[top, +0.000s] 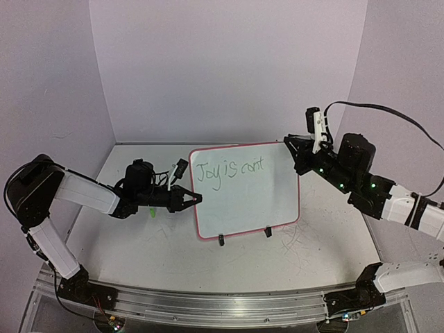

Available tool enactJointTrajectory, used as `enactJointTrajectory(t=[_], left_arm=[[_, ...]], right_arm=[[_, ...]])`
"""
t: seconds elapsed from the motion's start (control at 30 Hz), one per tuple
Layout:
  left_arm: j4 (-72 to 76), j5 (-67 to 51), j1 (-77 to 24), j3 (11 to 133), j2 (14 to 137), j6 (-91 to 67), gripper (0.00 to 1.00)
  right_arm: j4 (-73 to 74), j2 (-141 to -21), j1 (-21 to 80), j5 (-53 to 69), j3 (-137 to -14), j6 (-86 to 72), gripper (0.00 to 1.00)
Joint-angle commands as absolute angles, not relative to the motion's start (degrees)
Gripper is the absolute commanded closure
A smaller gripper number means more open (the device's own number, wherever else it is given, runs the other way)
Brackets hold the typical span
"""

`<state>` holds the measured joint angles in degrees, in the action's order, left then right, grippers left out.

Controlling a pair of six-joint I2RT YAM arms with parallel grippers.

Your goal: Write a sentence on the whiteboard

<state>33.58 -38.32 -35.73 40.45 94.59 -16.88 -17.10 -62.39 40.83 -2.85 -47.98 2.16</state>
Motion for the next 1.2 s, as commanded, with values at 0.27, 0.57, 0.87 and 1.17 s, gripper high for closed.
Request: enactJointTrajectory(t=[0.27, 0.57, 0.87, 1.17], left_arm=[[29.6, -23.3, -34.5, 38.4, 93.1, -13.8, 1.00], [29.6, -22.4, -34.8, 39.3, 94.0, -13.5, 1.00], [29.2, -22.4, -34.8, 39.0, 94.0, -13.4, 1.00], [29.0, -21.9, -34.9, 38.7, 93.8, -13.5, 1.00]], right_arm=[[-15.2, -63.8, 40.5, -7.7, -48.1, 6.0, 1.00], [-12.6, -64.7, 40.5, -6.7, -48.7, 6.4, 1.00], [-10.1, -69.8, 40.6, -2.1, -50.8, 5.2, 1.00], [-9.6, -74.5, 40.6, 2.3, -52.9, 3.2, 1.00]])
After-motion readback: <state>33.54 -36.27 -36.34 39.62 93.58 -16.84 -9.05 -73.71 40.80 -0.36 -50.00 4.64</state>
